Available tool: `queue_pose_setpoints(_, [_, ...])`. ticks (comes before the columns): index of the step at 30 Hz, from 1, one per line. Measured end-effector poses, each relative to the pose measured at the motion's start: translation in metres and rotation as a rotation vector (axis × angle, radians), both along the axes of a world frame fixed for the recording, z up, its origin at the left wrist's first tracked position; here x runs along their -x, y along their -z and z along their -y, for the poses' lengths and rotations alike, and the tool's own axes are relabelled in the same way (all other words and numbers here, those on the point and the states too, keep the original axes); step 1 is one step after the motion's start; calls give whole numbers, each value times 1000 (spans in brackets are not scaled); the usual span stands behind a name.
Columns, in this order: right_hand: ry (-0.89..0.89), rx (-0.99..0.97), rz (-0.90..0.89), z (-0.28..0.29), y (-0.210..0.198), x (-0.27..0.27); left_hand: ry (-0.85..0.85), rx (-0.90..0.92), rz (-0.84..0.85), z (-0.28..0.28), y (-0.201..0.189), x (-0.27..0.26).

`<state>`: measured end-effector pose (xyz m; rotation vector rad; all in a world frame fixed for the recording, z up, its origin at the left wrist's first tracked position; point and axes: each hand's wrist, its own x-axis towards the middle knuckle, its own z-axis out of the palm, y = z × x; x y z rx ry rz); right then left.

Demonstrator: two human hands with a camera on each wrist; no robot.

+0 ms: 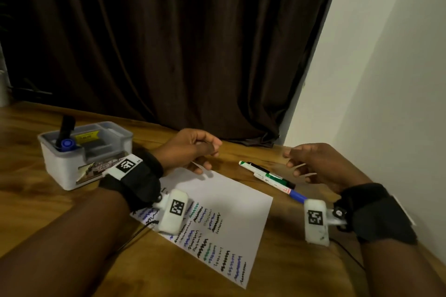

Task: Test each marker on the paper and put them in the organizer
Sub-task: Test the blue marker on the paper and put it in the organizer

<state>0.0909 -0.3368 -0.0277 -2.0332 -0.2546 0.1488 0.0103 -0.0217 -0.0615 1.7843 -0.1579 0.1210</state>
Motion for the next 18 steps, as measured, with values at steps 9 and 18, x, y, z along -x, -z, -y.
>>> queue_pose_setpoints(9, [16, 795, -65, -13, -2, -1, 15, -3, 26, 0, -2, 1])
queue_pose_setpoints(18, [-51, 669, -201, -17, -5, 4, 48, 2, 25, 5, -5, 5])
